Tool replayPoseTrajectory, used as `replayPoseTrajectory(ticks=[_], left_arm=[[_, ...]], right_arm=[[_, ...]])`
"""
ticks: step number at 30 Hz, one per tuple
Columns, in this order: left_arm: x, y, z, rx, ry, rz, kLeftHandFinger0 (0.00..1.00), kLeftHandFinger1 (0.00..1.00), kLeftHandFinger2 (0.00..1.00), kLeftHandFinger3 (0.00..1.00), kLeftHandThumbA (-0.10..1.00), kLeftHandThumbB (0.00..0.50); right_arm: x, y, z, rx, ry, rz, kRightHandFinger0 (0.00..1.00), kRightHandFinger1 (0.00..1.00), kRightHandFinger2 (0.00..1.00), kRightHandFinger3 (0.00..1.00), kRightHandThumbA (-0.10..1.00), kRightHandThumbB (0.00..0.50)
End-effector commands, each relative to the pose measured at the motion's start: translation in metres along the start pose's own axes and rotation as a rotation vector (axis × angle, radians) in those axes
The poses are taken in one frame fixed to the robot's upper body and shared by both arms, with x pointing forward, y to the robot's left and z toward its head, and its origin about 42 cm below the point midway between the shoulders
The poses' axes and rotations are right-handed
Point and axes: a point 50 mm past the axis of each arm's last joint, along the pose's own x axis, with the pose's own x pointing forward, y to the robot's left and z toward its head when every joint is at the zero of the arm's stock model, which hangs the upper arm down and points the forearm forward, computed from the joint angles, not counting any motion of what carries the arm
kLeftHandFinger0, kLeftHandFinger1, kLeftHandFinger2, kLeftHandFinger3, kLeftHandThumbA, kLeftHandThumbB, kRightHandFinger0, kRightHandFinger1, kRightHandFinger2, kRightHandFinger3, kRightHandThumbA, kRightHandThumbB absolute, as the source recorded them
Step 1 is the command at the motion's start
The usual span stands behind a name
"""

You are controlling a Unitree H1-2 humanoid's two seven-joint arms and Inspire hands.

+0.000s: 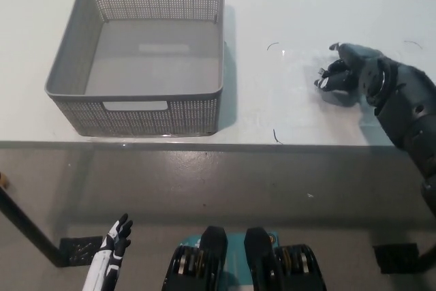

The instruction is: Use the right hand to pick up a webcam and put it into a container on the left side

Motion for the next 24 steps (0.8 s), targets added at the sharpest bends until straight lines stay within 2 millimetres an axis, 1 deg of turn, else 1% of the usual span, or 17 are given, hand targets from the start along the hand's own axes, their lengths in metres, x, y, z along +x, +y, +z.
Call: replayPoseTrajectory(ticks=[1,4,7,11,12,14,19,20,21,22,23,24], left_arm=[[0.004,0.001,0.005,-0.002,-0.052,0.016,1.0,1.0,1.0,1.0,1.0,0.005],[0.004,0.0,0.005,-0.005,-0.053,0.019,1.0,1.0,1.0,1.0,1.0,0.003],[0.005,0.001,0.005,-0.008,-0.055,0.02,1.0,1.0,1.0,1.0,1.0,0.007],[0.008,0.002,0.006,-0.013,-0.063,0.028,1.0,1.0,1.0,1.0,0.98,0.0],[0.009,0.002,0.007,-0.003,-0.066,0.029,1.0,1.0,1.0,1.0,0.99,0.0],[0.009,0.003,0.007,-0.006,-0.064,0.03,1.0,1.0,1.0,1.0,1.0,0.002],[0.01,0.002,0.008,-0.012,-0.067,0.04,1.0,1.0,1.0,1.0,0.99,0.0],[0.011,0.002,0.008,-0.019,-0.073,0.04,1.0,1.0,1.0,1.0,0.98,0.0],[0.011,0.003,0.008,-0.021,-0.072,0.04,1.0,1.0,1.0,1.0,0.98,0.0],[0.011,0.003,0.008,-0.021,-0.073,0.044,1.0,1.0,1.0,1.0,0.98,0.0],[0.011,0.003,0.007,-0.016,-0.077,0.043,1.0,1.0,1.0,1.0,0.98,0.0],[0.011,0.003,0.007,-0.015,-0.079,0.044,1.0,1.0,1.0,1.0,0.98,0.0]], right_arm=[[-0.001,-0.013,0.009,0.002,-0.029,-0.027,1.0,1.0,1.0,1.0,0.71,0.5],[0.0,-0.005,0.009,0.011,-0.021,-0.002,1.0,1.0,1.0,1.0,0.69,0.5],[0.0,0.0,0.007,0.014,-0.026,0.008,1.0,1.0,1.0,1.0,0.68,0.5],[0.001,0.005,0.004,-0.003,-0.006,0.02,1.0,1.0,1.0,1.0,0.68,0.5],[0.001,0.006,0.003,-0.001,-0.002,0.022,1.0,1.0,1.0,1.0,0.66,0.489],[0.001,0.008,0.0,-0.002,0.009,0.028,1.0,1.0,1.0,1.0,0.64,0.5],[0.0,0.009,-0.017,0.005,0.041,0.034,1.0,1.0,1.0,1.0,0.62,0.5],[0.0,0.009,-0.022,0.007,0.068,0.046,1.0,1.0,1.0,1.0,0.63,0.5],[0.0,0.01,-0.026,0.012,0.079,0.053,1.0,1.0,1.0,1.0,0.63,0.495],[0.0,0.01,-0.03,0.017,0.089,0.065,1.0,1.0,1.0,1.0,0.62,0.481],[-0.001,0.011,-0.037,0.026,0.104,0.08,1.0,1.0,1.0,1.0,0.63,0.495],[-0.001,0.012,-0.04,0.028,0.115,0.09,1.0,1.0,1.0,1.0,0.63,0.499]])
